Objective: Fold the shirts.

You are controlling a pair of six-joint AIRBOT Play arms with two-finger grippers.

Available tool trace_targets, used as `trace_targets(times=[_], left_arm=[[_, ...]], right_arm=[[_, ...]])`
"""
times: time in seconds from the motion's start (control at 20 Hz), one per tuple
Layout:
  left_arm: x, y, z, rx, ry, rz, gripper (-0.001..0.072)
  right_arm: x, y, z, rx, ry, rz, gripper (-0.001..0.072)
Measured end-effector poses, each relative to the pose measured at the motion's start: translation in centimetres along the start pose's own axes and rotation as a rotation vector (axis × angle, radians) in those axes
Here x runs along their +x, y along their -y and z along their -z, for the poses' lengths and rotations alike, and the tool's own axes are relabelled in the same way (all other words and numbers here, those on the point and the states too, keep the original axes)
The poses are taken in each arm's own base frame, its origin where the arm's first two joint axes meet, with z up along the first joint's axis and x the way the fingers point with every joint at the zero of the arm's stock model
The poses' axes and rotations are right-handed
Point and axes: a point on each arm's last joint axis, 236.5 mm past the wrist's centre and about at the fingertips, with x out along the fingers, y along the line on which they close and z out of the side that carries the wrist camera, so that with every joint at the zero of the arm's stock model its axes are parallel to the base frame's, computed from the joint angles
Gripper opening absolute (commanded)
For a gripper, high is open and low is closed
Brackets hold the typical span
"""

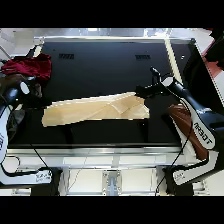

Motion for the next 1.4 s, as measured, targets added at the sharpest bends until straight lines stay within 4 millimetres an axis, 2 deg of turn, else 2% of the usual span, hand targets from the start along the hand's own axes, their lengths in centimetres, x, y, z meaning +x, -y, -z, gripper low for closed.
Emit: trace_targets(times=[0.1,0.15,0.2,0.25,0.3,0.35,0.4,0.5,0.65,0.7,0.75,0.85,0.9,1.0,1.15,1.25,1.4], left_arm=[[1.0,0.3,-0.1,0.013,-0.01,-0.001,0.0028],[1.2,0.4,-0.3,0.014,-0.008,-0.003,0.0194],[1.3,0.5,-0.6,0.012,-0.001,-0.003,0.0499],[1.2,0.5,-1.0,0.01,0.008,-0.004,0.0635],[0.9,0.5,-1.5,0.006,0.02,-0.005,0.0641],[0.4,0.5,-2.2,0.002,0.037,-0.006,0.0641],[-0.3,0.5,-2.9,0.002,0.056,-0.007,0.0641],[-2.6,0.4,-4.6,-0.001,0.116,-0.009,0.064],[-8.2,0.6,-7.6,-0.011,0.27,0.001,0.064],[-10.5,0.9,-8.7,-0.018,0.344,0.018,0.064],[-13.0,1.5,-9.9,-0.023,0.427,0.042,0.0639],[-17.8,3.6,-11.6,0.019,0.575,0.098,0.0639],[-20.1,5.0,-12.2,0.058,0.632,0.126,0.0638],[-23.3,8.3,-12.6,0.15,0.69,0.17,0.0638],[-26.0,13.6,-13.0,0.289,0.724,0.234,0.0638],[-26.6,17.1,-13.5,0.364,0.722,0.271,0.0638],[-24.4,22.2,-13.0,0.469,0.634,0.318,0.0638]], right_arm=[[0.5,0.5,0.2,0.001,-0.01,0.01,0.0015],[0.6,0.6,0.2,0.0,-0.014,0.014,0.0016],[0.7,0.7,0.2,0.0,-0.015,0.016,0.0024],[0.6,0.7,0.2,-0.001,-0.015,0.016,0.0071],[0.4,0.5,0.2,-0.004,-0.019,0.014,0.0175],[-0.1,0.1,-0.1,-0.012,-0.02,0.008,0.0309],[-0.9,-0.4,-0.4,-0.023,-0.018,-0.001,0.0338],[-3.6,-1.7,-1.5,-0.065,-0.001,-0.012,0.0341],[-10.8,-3.2,-4.4,-0.153,0.12,0.006,0.0358],[-13.4,-3.2,-5.4,-0.172,0.178,0.025,0.0402],[-15.9,-2.7,-6.3,-0.181,0.232,0.054,0.0404],[-19.5,-1.0,-7.4,-0.13,0.309,0.092,0.058],[-20.5,0.3,-7.8,-0.08,0.33,0.104,0.0598],[-20.8,3.0,-7.5,0.043,0.321,0.099,0.0599],[-18.2,6.2,-5.6,0.211,0.194,0.025,0.0602],[-15.4,7.5,-3.5,0.274,0.058,-0.046,0.0608],[-11.5,9.0,-1.2,0.322,-0.083,-0.116,0.0609]])
